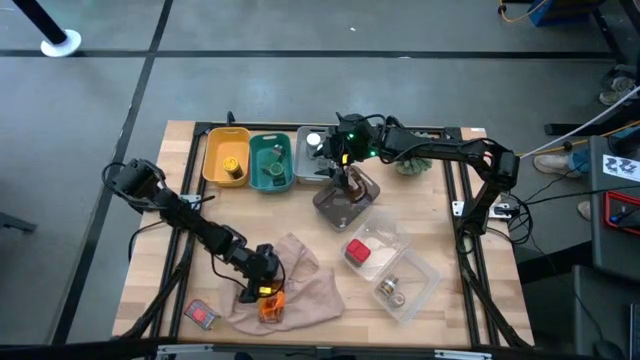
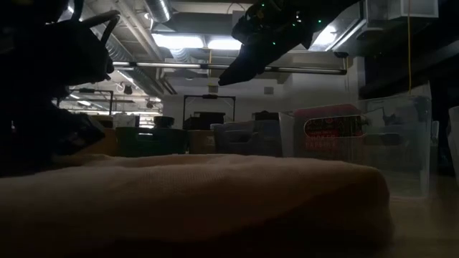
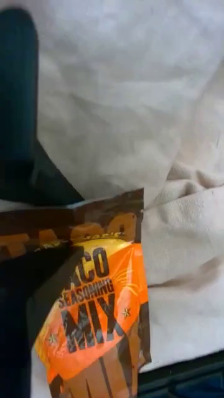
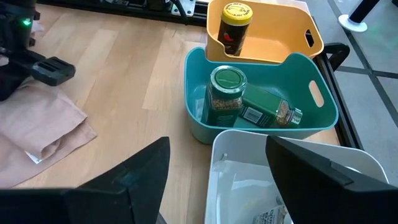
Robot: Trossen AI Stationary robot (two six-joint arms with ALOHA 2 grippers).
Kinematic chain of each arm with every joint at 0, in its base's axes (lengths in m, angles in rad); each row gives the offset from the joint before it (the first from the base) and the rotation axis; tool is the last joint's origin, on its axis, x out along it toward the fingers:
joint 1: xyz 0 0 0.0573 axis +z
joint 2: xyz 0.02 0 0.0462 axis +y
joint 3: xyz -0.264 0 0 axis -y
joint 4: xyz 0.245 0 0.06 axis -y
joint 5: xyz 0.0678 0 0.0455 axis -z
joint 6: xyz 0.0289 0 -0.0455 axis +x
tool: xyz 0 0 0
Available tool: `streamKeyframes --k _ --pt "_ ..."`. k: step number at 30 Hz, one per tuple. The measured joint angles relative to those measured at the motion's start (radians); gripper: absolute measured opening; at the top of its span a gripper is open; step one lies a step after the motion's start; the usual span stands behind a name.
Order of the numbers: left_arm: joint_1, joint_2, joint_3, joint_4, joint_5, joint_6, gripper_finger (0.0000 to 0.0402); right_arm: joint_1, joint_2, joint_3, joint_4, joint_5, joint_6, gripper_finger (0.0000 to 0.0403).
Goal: Sort spices by type
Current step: Put the orange seasoning pack into the black bin
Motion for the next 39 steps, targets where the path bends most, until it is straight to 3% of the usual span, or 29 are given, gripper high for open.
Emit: streamKeyframes --k 5,7,19,27,39 --pt "0.0 0.0 -0.001 -0.006 -0.001 -0.006 0.0023 0.0 0.0 0.0 0.0 0.0 0.0 0.0266" --pt "0.001 0.0 -0.001 -0.006 0.0 -0.03 0.0007 0.0 0.0 0.0 0.0 0.0 0.0 0.0266" --pt "0.053 -0.091 -0.004 0.036 0.001 -0.062 0.0 0.0 -0.063 0.001 0.0 0.019 -0.002 0.0266" --pt "0.154 -0.194 -0.004 0.048 -0.001 0.014 0.0 0.0 -0.082 0.001 -0.019 0.019 -0.001 0.0266" --pt "0.261 -0.201 -0.002 0.052 0.05 0.14 0.0 0.002 -0.095 0.001 -0.158 0.002 0.001 0.0266"
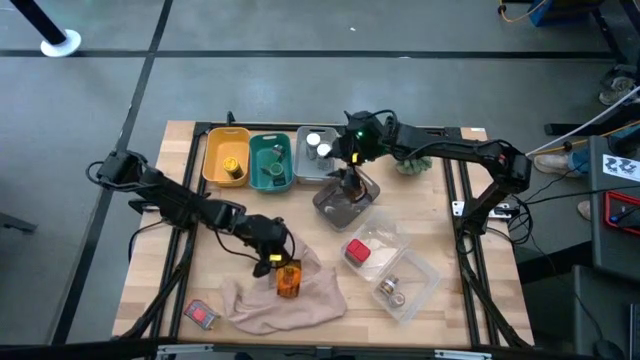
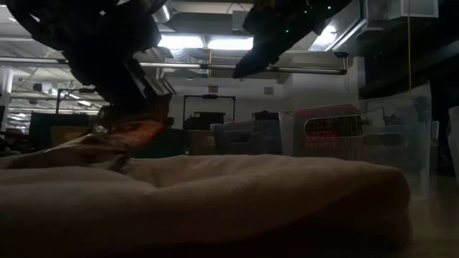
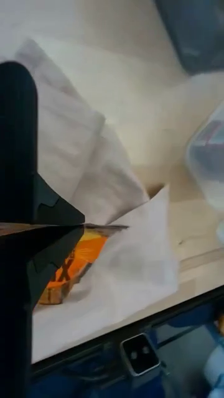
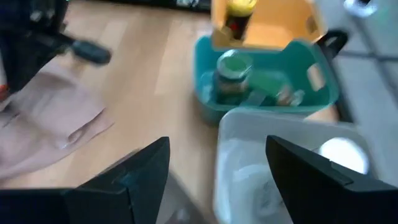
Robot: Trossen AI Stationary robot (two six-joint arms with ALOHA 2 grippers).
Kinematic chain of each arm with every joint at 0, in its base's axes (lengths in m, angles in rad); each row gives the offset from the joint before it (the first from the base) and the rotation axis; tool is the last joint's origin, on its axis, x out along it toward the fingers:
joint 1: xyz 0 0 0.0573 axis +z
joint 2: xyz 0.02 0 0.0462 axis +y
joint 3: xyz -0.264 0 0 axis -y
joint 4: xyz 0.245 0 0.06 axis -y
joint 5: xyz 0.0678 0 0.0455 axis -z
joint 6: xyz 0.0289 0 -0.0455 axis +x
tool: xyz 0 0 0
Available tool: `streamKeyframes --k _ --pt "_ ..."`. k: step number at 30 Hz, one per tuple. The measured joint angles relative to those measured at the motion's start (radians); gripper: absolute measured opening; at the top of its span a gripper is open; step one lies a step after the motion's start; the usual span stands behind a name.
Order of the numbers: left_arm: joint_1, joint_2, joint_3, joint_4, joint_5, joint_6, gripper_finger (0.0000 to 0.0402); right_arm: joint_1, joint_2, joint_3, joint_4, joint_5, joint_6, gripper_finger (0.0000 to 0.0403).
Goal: Sort spices by type
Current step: Put the orange seasoning pack into the black bin
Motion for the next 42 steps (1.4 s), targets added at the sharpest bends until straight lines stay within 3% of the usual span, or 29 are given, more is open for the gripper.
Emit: streamKeyframes --k 10,17,26,30,34,42 --pt "-0.014 0.0 0.0 -0.044 0.007 0.02 0.0 0.089 0.002 0.0 -0.074 -0.157 0.096 0.0266" --pt "-0.014 0.0 0.0 -0.055 0.007 0.051 0.0 0.222 0.035 -0.002 -0.037 -0.135 0.186 0.0266" --pt "-0.014 0.002 0.0 -0.088 0.003 0.083 0.0 0.394 0.155 -0.001 0.123 0.041 0.484 0.0266" --pt "-0.014 0.002 0.0 -0.094 0.003 0.121 0.0 0.455 0.208 -0.001 0.173 0.05 0.595 0.0266" --pt "-0.014 0.002 0.0 -0.099 0.003 0.158 0.0 0.509 0.26 -0.001 0.248 0.086 0.655 0.0266" --pt "-0.014 0.002 0.0 -0.123 -0.001 0.21 0.0 0.586 0.341 -0.001 0.361 0.267 0.683 0.0266"
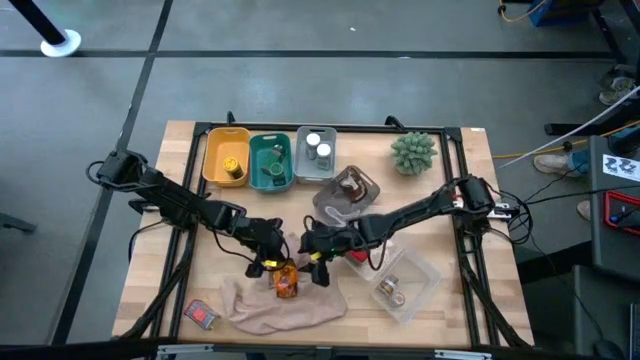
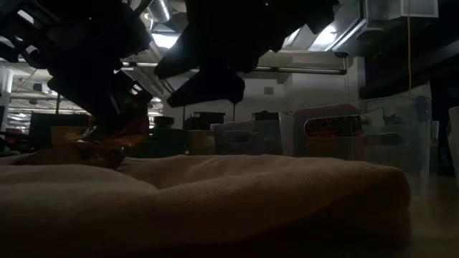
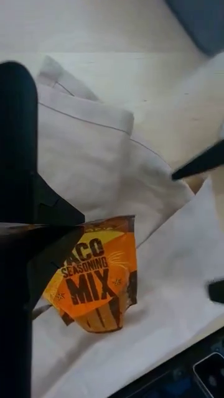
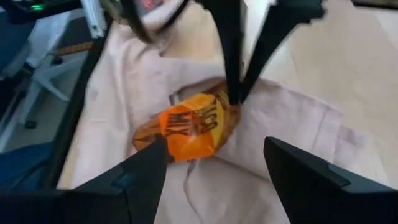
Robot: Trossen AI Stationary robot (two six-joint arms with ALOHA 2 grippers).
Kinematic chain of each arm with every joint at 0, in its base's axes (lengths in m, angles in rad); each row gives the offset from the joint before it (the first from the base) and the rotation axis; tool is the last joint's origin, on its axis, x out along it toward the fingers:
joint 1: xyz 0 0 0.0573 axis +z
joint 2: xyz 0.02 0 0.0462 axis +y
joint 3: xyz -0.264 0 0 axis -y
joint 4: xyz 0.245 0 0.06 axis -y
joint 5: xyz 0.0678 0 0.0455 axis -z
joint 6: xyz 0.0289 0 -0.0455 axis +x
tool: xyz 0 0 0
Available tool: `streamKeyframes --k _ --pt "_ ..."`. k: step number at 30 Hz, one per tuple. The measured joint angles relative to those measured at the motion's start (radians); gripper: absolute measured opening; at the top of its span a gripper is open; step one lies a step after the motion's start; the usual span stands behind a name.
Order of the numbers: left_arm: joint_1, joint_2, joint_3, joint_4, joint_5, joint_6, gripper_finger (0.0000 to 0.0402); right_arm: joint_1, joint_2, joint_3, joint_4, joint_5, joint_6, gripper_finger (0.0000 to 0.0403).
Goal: Sort spices by type
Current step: Put the orange seasoning pack into the black bin
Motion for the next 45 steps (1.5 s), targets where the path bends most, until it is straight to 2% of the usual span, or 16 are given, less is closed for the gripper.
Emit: streamKeyframes --k 8,12,31,37,45 --pt "0.0 0.0 0.0 0.004 -0.008 -0.001 0.0 0.014 0.069 0.0 0.088 0.033 0.1 0.0266" --pt "0.0 0.0 0.0 0.006 -0.008 -0.001 0.0 0.014 0.091 0.0 0.105 0.057 0.103 0.0266" --pt "0.0 0.0 0.0 0.009 -0.008 -0.002 0.0 0.014 0.211 0.0 0.277 0.043 0.13 0.0261" --pt "0.0 0.0 0.0 0.007 -0.008 -0.002 0.0 0.014 0.212 0.0 0.294 0.037 0.129 0.02" --pt "0.0 0.0 0.0 0.007 -0.008 -0.009 0.0 0.012 0.207 0.0 0.304 -0.023 0.097 0.0055"
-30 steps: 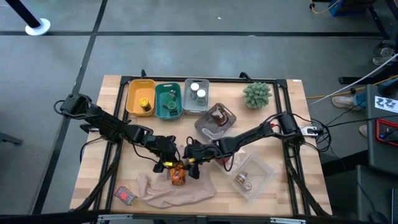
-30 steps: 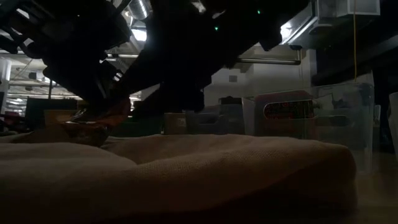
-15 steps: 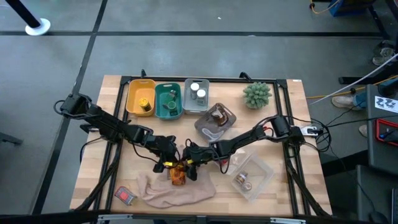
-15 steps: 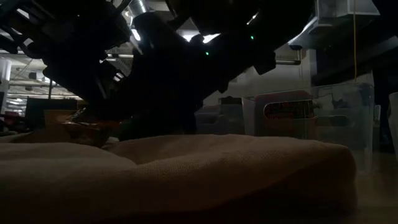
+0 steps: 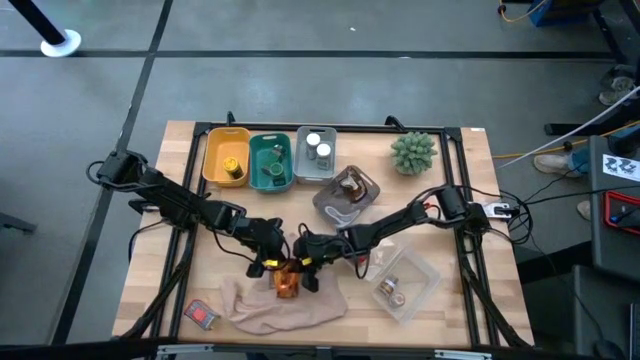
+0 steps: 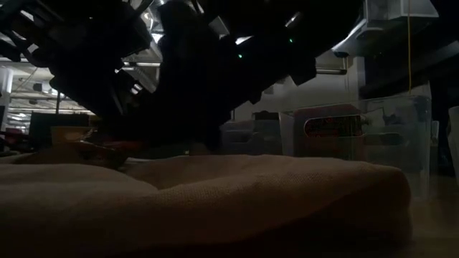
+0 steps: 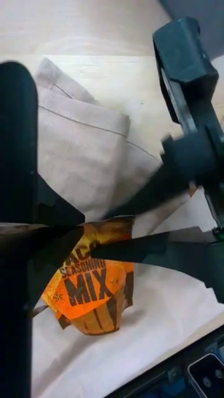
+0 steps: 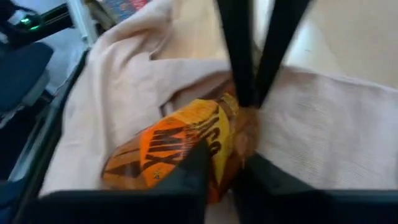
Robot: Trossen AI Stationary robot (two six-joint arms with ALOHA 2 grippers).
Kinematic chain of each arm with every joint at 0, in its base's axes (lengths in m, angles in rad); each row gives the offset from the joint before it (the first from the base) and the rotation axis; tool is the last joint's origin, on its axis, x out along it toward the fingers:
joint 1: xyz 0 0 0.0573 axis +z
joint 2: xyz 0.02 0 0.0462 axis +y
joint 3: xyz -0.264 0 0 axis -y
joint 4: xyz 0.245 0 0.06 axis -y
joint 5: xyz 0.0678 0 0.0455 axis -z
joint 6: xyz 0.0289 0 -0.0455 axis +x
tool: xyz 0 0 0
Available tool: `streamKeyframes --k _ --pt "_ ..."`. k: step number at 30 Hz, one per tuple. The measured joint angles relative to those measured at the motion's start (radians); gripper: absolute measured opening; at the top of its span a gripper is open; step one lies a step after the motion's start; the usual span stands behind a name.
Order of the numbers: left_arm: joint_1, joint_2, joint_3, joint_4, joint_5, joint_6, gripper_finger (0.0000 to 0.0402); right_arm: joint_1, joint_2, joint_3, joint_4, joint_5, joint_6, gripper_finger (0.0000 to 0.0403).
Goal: Sort spices by type
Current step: Put the orange seasoning pack into the black bin
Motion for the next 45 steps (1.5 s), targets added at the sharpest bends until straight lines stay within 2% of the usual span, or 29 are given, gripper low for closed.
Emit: streamKeyframes --k 2,3,7,11,15,18,22,36,45 --pt "0.0 0.0 0.0 0.004 0.0 -0.026 0.0002 -0.006 -0.01 0.0 -0.007 -0.029 -0.021 0.0018" --pt "0.0 0.0 0.0 0.005 -0.011 -0.054 0.0005 -0.006 -0.015 0.0 -0.007 -0.043 -0.025 0.0012" --pt "-0.001 -0.001 0.0 0.005 -0.085 -0.146 0.0037 -0.014 -0.039 0.0 -0.022 -0.067 -0.023 0.0022" --pt "0.001 -0.002 0.0 0.008 -0.123 -0.146 0.0087 -0.02 -0.081 0.0 -0.086 -0.072 -0.045 0.0008" --pt "0.005 -0.013 0.0 0.03 -0.135 -0.137 0.013 -0.028 -0.128 0.0 -0.171 -0.074 -0.051 0.0013" --pt "0.018 -0.037 0.0 0.074 -0.137 -0.173 0.0147 -0.032 -0.166 0.0 -0.235 -0.078 -0.066 0.0007" --pt "0.037 -0.098 0.0 0.112 -0.135 -0.173 0.0154 -0.033 -0.22 0.0 -0.32 -0.058 -0.078 0.0009" --pt "0.082 -0.319 0.0 0.052 -0.138 -0.122 0.0155 -0.098 -0.458 0.0 -0.588 0.085 -0.157 0.0005" --pt "0.081 -0.363 0.0 0.013 -0.141 -0.119 0.0155 -0.187 -0.557 0.0 -0.762 0.237 -0.21 0.0005"
